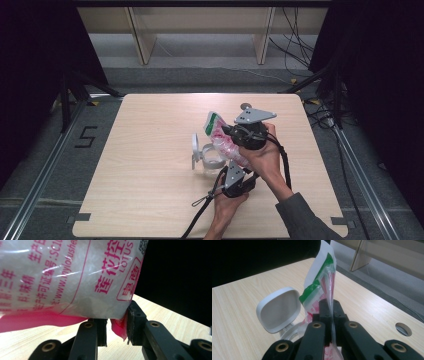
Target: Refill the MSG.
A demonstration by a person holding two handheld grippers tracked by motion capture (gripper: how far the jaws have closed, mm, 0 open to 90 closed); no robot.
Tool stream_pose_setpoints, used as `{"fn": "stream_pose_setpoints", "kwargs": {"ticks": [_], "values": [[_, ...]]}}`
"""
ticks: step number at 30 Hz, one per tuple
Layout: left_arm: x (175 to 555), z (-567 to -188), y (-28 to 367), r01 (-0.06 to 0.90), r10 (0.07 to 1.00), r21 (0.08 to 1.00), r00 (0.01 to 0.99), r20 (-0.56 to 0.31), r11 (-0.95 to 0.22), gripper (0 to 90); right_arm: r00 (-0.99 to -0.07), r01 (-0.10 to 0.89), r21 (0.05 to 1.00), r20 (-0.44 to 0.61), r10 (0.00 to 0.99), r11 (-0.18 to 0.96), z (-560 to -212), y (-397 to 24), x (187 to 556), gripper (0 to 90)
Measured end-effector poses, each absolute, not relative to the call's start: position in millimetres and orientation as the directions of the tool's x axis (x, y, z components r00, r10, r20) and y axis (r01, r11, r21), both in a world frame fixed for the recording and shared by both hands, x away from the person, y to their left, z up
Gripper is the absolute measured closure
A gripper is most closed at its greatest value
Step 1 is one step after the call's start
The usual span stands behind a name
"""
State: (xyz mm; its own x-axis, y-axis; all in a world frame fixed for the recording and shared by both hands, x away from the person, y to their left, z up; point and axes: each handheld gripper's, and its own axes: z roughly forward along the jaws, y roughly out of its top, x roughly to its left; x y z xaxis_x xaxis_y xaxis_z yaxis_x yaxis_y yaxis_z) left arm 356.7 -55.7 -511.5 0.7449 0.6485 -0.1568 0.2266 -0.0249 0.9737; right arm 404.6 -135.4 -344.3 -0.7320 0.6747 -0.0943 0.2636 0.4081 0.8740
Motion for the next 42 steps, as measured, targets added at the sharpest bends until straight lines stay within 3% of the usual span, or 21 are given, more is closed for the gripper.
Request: {"fn": "stream_pose_setpoints", "kwargs": {"ticks": [26,30,42], "values": [[358.0,-508.3,-56.9,0.217,0.646,0.976,0.747,-0.159,-0.011,72.8,-0.756,0.26,0.867,-0.092,0.649,0.426,-341.4,-131.4,404.8,89.9],[357.0,-510.4,-55.2,0.24,0.63,0.97,0.75,-0.203,0.026,72.8,-0.754,0.255,0.865,-0.102,0.649,0.431,-344.6,-128.6,406.2,89.9],[356.1,-508.6,-53.9,0.259,0.62,0.966,0.755,-0.214,0.019,72.8,-0.748,0.282,0.861,-0.078,0.659,0.423,-345.0,-126.9,407.0,89.8]]}}
